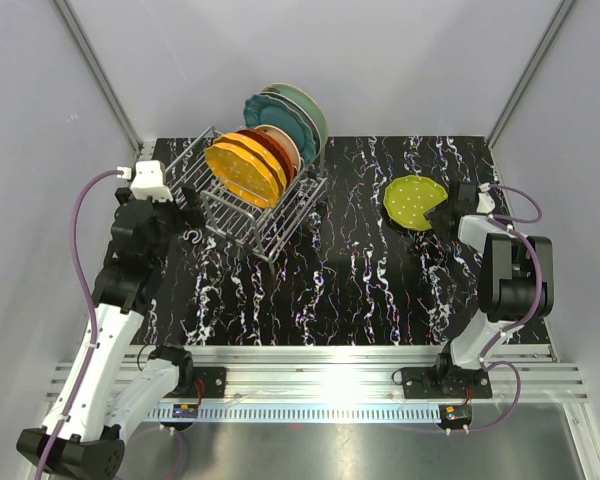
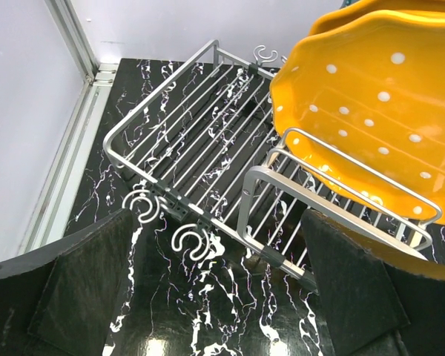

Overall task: Load the plates into the dish rack
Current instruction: Grab a plate with the right arm

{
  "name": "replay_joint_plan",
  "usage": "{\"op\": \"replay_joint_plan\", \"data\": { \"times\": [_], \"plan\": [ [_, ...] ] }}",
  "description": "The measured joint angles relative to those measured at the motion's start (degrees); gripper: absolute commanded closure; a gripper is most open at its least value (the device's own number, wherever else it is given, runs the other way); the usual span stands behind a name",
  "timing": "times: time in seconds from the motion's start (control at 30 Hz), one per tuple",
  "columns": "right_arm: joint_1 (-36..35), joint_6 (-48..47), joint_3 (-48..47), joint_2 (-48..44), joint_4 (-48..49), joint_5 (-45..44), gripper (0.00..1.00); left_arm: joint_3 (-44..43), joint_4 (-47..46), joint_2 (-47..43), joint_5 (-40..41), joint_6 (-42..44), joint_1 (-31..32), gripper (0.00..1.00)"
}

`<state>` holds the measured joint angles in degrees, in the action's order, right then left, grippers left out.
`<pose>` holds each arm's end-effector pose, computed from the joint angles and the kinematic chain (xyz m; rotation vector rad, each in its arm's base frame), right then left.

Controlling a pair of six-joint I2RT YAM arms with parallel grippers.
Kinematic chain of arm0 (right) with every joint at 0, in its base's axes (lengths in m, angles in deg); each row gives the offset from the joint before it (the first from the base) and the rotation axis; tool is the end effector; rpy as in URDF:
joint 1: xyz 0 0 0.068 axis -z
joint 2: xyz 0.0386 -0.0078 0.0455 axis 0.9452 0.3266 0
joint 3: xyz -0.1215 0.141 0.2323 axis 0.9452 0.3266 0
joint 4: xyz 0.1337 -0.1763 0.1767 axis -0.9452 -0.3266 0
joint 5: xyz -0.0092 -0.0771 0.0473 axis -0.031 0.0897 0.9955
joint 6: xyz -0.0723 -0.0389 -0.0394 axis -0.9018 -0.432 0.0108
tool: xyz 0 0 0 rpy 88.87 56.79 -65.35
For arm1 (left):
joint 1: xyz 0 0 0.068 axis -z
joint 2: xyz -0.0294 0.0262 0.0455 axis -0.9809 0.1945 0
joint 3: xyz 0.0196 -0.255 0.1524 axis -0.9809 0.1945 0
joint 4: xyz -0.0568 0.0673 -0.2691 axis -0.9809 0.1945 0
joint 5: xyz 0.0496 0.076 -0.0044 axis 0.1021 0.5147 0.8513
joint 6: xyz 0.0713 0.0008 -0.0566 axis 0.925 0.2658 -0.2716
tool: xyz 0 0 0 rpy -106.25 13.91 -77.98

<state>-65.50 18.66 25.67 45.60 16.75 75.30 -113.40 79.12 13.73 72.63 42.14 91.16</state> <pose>0.3983 -0.0494 0.1402 1.1170 2.1487 0.1552 0.2222 -0.0288 0.3899 -0.0704 1.7575 -0.0156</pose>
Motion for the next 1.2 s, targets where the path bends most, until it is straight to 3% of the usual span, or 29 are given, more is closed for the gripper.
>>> {"op": "replay_joint_plan", "data": {
  "times": [0.33,0.47,0.63,0.7,0.77,0.87,1.2],
  "plan": [
    [0.11,-1.97,-2.86,3.56,-1.88,-1.49,0.48,0.24,-0.02,-0.02,-0.02,0.50,0.92,0.01],
    [0.22,-2.67,-3.30,4.24,-2.73,-1.62,0.66,0.26,-0.02,-0.02,0.00,0.90,1.20,0.01],
    [0.22,-3.21,-5.68,6.19,-3.76,-1.70,0.69,0.26,-0.04,-0.02,0.17,1.29,1.44,0.01],
    [0.24,-3.39,-5.99,6.47,-3.72,-1.70,0.76,0.37,-0.07,-0.02,0.31,1.33,1.62,0.01],
    [0.24,-3.43,-6.12,6.47,-3.67,-1.60,0.89,0.55,-0.09,-0.02,0.46,1.44,1.84,0.01],
    [0.72,-2.67,-6.19,6.54,-3.50,-1.49,0.97,0.96,-0.09,-0.02,0.57,1.64,2.10,0.01],
    [0.20,-6.88,-2.12,1.27,-4.00,1.27,1.00,2.62,-0.37,-1.70,0.33,1.44,2.40,0.01]
  ]
}}
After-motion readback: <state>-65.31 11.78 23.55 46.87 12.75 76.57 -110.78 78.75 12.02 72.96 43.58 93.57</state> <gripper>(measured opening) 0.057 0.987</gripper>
